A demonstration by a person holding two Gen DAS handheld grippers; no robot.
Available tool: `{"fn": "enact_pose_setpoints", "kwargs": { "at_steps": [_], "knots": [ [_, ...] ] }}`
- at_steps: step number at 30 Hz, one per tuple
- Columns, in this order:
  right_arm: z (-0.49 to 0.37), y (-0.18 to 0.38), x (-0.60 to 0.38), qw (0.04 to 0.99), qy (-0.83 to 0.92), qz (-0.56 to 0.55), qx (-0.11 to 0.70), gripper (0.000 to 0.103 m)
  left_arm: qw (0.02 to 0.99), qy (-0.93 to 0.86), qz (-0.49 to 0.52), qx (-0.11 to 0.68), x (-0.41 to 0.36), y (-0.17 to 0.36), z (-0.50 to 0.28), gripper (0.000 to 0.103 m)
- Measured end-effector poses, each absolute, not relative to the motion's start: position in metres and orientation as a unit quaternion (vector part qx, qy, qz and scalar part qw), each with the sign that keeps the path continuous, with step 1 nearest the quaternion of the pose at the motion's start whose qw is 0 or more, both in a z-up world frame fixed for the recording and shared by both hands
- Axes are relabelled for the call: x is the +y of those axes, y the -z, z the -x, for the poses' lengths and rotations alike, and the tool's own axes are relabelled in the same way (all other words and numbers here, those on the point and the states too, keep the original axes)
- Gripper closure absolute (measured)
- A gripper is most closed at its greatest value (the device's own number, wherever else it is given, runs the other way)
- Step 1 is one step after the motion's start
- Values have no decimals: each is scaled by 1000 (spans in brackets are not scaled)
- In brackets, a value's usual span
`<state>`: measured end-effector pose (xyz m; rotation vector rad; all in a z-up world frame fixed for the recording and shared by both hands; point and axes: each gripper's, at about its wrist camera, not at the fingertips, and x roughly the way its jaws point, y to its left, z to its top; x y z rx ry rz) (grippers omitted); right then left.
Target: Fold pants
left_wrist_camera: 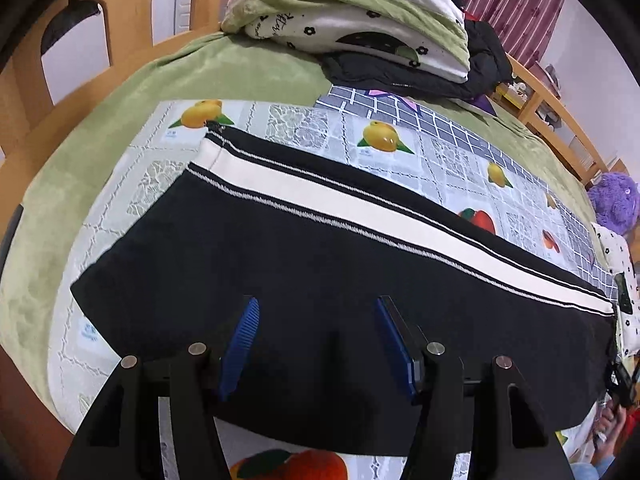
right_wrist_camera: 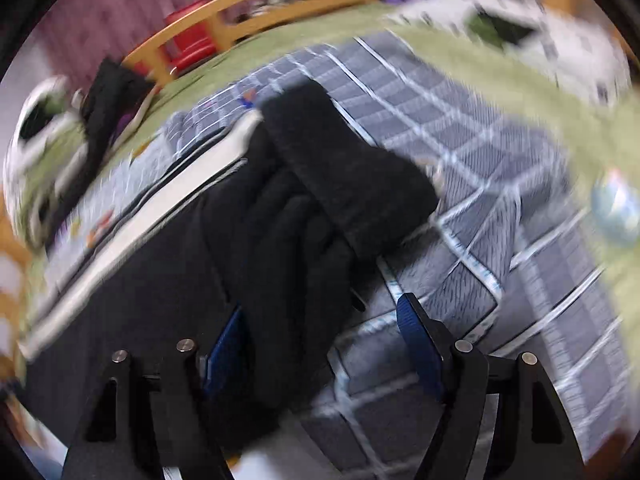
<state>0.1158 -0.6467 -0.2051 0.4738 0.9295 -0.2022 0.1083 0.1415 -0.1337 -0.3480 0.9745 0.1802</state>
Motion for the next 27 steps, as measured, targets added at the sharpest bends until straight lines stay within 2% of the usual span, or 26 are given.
{"fn": "enact_pose_setpoints", "kwargs": {
  "at_steps": [1,2,3,4,7,8,10,11,13,18,27],
  "knots": [
    [-117,207,-652,860,98,-265,425,30,865,-86,166,465,141,133,-107,45],
    [-118,206,-655,859,97,-286,414,40,866,-87,167,464,141,132,-106,45],
    [-121,205,-657,857,91,-308,402,67,867,-88,167,462,141,130,-105,45],
    [-123,201,-659,855,97,-314,401,70,868,-89,168,458,143,127,-102,45],
    [-115,177,-653,888,75,-279,359,70,871,-93,173,450,148,125,-96,45],
    [-117,179,-651,886,81,-265,372,68,869,-94,174,453,150,127,-95,45],
    [-129,200,-648,857,105,-232,447,58,864,-95,178,462,153,135,-95,45],
    [-130,205,-648,854,102,-225,458,58,859,-96,181,469,154,140,-94,45],
    [-118,196,-645,861,112,-209,450,44,859,-95,184,469,154,142,-89,45],
    [-92,170,-619,870,137,-161,446,43,860,-104,184,464,165,144,-69,45],
    [-88,115,-527,895,121,-117,413,43,847,-114,258,451,207,160,-25,45]
  ]
}}
